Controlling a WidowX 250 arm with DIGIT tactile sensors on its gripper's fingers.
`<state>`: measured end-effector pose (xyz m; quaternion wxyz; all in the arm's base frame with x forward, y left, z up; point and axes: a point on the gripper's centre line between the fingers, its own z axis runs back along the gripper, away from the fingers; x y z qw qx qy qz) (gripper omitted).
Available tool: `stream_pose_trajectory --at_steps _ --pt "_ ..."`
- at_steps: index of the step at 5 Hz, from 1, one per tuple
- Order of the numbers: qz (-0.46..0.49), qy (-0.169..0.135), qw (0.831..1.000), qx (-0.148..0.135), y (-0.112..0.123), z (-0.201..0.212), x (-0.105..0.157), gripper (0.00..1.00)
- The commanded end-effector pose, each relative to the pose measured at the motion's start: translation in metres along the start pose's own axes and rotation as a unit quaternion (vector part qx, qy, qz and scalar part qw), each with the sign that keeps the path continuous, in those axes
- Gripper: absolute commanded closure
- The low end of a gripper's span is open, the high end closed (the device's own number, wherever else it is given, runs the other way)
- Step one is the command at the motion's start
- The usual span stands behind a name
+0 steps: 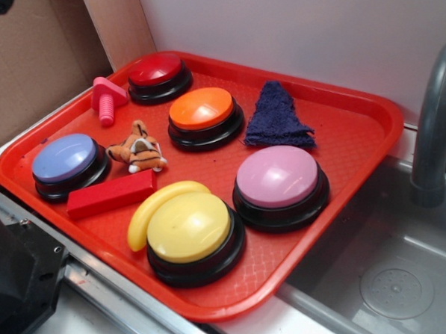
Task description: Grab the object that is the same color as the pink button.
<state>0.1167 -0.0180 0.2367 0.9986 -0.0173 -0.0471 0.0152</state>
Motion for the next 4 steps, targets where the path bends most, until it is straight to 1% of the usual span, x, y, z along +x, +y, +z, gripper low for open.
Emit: stream_pose_trajectory --at_steps 1,2,3,4 --pt "0.000 0.000 1.000 0.000 0.000 0.000 0.000 0.00" --pt "0.092 -0.016 0.995 -0.025 0.023 -0.011 0.009 0.00" --pt "0.175 -0.028 0.984 -0.029 0.047 -0.027 0.018 0.00" --pt "0.271 -0.047 0.961 -0.016 0.076 -0.047 0.033 0.00"
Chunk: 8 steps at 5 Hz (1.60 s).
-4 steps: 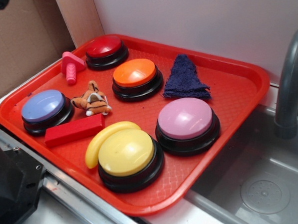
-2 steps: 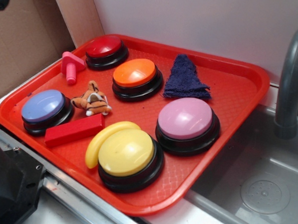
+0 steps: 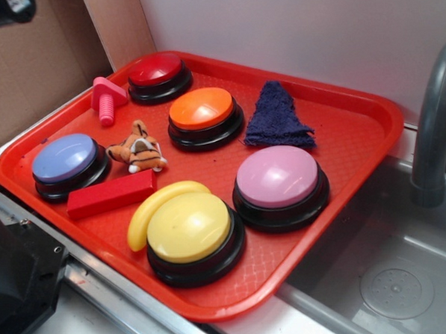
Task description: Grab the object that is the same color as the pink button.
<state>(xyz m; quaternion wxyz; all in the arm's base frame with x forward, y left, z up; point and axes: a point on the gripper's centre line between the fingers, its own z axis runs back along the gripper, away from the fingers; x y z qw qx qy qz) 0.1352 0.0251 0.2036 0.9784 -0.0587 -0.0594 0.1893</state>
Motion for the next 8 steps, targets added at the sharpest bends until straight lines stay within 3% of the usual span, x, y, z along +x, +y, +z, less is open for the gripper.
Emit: stream_pose_trajectory --at_steps 1,2,4,5,8 --pt "0.161 -0.064 0.984 0.034 0.043 -0.033 0.050 0.00" --pt "0.195 -0.075 0.978 0.027 0.061 -0.054 0.065 0.00" --pt "0.243 -0.117 0.962 0.046 0.093 -0.100 0.095 0.00" --pt "0.258 -0.128 0.957 0.043 0.103 -0.123 0.107 0.00" --pt "0.252 -0.104 0.960 0.057 0.112 -0.171 0.124 0.00"
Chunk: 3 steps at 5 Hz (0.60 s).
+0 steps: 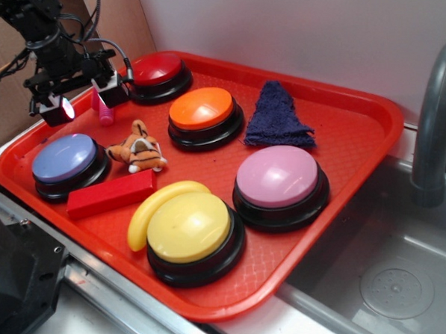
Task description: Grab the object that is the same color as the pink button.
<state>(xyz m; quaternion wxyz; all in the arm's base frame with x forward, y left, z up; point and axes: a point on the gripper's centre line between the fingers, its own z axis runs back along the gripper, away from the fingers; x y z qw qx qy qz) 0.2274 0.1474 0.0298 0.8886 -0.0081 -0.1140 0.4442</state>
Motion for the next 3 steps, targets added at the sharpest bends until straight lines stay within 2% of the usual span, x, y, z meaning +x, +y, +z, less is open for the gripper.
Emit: stream_pose_trajectory --at_steps 1,2,3 --pt "-0.013 -0.020 1.000 -0.002 0.0000 -0.0051 0.0110 0.00" --pt "-0.023 -0.013 1.000 -0.016 -0.0019 -0.0080 0.0093 0.70" --pt "-0.025 -0.016 0.999 -0.024 -0.0030 -0.0054 0.0091 0.96"
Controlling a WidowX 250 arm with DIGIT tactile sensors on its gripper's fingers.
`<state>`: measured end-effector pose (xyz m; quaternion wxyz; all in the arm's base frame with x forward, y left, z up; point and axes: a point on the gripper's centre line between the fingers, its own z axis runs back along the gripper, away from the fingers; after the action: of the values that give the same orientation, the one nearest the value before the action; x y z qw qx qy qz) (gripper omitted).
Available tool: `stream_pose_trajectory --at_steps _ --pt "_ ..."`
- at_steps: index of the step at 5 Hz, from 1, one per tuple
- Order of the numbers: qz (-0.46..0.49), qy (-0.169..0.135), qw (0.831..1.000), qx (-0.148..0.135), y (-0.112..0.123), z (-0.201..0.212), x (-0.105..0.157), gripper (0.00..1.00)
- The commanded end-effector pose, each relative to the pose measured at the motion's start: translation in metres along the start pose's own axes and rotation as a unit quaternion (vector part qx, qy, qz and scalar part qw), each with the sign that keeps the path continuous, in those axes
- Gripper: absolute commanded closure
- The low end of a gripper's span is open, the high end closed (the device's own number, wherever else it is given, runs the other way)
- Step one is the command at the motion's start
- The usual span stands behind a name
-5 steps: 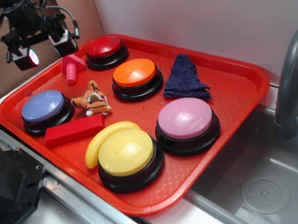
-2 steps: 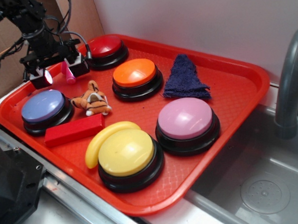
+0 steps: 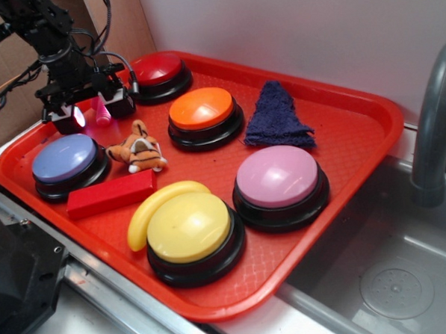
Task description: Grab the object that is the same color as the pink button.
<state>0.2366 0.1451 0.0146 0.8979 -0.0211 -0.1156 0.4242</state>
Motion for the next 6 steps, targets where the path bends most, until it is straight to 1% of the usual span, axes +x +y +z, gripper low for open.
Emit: stream_pose_trajectory --at_steps 1,2,3,4,5,6 --pt "-0.013 -0.023 1.000 -0.013 0.002 0.017 0.007 1.00" --pt "-0.044 -0.021 0.999 -0.015 -0.004 0.033 0.003 1.00" --pt "-0.061 -0.020 0.998 -0.019 -0.011 0.058 -0.003 1.00" --pt "-0.117 -0.002 0.992 -0.037 -0.021 0.095 -0.011 1.00" --pt "-0.206 0.017 0.978 -0.039 -0.036 0.131 -0.026 1.00" --pt "-0.278 0.033 0.959 -0.036 -0.050 0.158 -0.044 1.00"
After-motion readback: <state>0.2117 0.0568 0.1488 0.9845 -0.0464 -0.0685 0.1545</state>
